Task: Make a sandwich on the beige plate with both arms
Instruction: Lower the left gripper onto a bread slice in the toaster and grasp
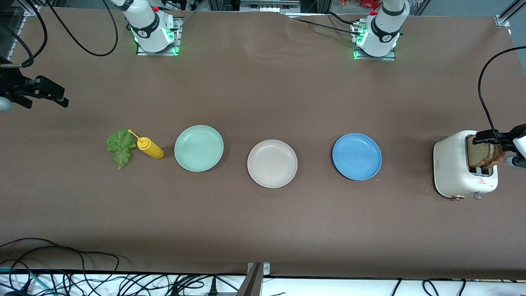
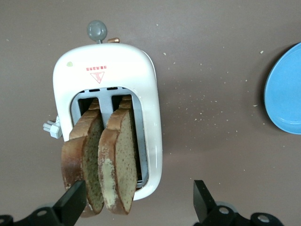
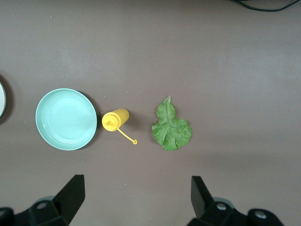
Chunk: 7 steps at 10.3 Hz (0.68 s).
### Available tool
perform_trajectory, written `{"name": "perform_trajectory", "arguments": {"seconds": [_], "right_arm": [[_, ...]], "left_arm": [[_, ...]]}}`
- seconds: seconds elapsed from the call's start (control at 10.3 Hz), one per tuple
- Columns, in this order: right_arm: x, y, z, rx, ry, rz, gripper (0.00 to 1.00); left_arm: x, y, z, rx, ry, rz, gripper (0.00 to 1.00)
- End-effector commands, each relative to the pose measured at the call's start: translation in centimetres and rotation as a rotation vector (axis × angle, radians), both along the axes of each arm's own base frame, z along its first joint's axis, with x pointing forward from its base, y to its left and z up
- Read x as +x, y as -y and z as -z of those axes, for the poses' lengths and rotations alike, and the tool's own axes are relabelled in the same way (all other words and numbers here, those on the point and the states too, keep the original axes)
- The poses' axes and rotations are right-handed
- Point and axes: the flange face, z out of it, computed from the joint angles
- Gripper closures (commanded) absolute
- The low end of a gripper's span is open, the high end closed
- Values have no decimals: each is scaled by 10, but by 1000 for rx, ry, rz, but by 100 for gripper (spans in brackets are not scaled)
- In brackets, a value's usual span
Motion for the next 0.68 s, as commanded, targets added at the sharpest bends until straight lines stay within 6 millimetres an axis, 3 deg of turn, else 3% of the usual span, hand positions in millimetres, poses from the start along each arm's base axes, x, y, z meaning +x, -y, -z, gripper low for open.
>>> {"name": "perform_trajectory", "arguments": {"seconds": [0.0,0.58], "right_arm": [[-2,0,-6,13,-15,3,0],[-3,-1,-7,13,-22,3,0]], "left_arm": [[-6,-1,7,-25,17,-4,0],[-14,-7,27,-64,21,-66,0]]}}
